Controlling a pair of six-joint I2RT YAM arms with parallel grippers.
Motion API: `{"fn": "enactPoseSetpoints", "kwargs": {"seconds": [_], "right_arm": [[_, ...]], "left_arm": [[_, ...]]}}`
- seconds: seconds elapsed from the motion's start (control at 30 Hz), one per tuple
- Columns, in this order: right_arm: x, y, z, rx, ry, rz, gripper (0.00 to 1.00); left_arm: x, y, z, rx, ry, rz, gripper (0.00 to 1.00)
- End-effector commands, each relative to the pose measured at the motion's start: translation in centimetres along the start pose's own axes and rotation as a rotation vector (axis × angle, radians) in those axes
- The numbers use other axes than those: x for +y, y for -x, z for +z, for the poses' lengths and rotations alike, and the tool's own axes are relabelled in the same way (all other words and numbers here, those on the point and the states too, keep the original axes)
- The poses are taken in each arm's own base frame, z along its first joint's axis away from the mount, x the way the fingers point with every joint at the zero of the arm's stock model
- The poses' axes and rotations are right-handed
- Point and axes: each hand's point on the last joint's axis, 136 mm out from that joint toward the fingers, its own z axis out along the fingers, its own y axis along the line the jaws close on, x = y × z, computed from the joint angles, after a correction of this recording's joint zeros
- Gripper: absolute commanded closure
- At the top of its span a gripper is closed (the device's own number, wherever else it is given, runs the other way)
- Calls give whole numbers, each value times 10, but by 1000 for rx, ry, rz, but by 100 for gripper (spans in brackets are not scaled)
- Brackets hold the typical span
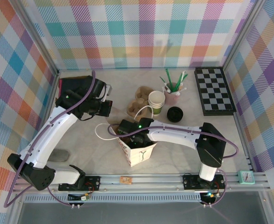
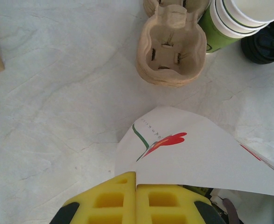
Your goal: Pack the takeout coffee
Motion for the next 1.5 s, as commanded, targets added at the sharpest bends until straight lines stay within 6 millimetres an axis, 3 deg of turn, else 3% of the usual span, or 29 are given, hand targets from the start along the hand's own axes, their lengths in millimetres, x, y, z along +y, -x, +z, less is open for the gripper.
{"fn": "enactPoseSetpoints", "kwargs": {"seconds": [0.0,1.47], "right_arm": [[-23,-34,54,185,-114,25,65],[-24,-32,46,167,-120,31,62]], "left_arm": [[9,14,-11,-88,25,-34,100],[11,17,-14,-105,36,-29,100]]}}
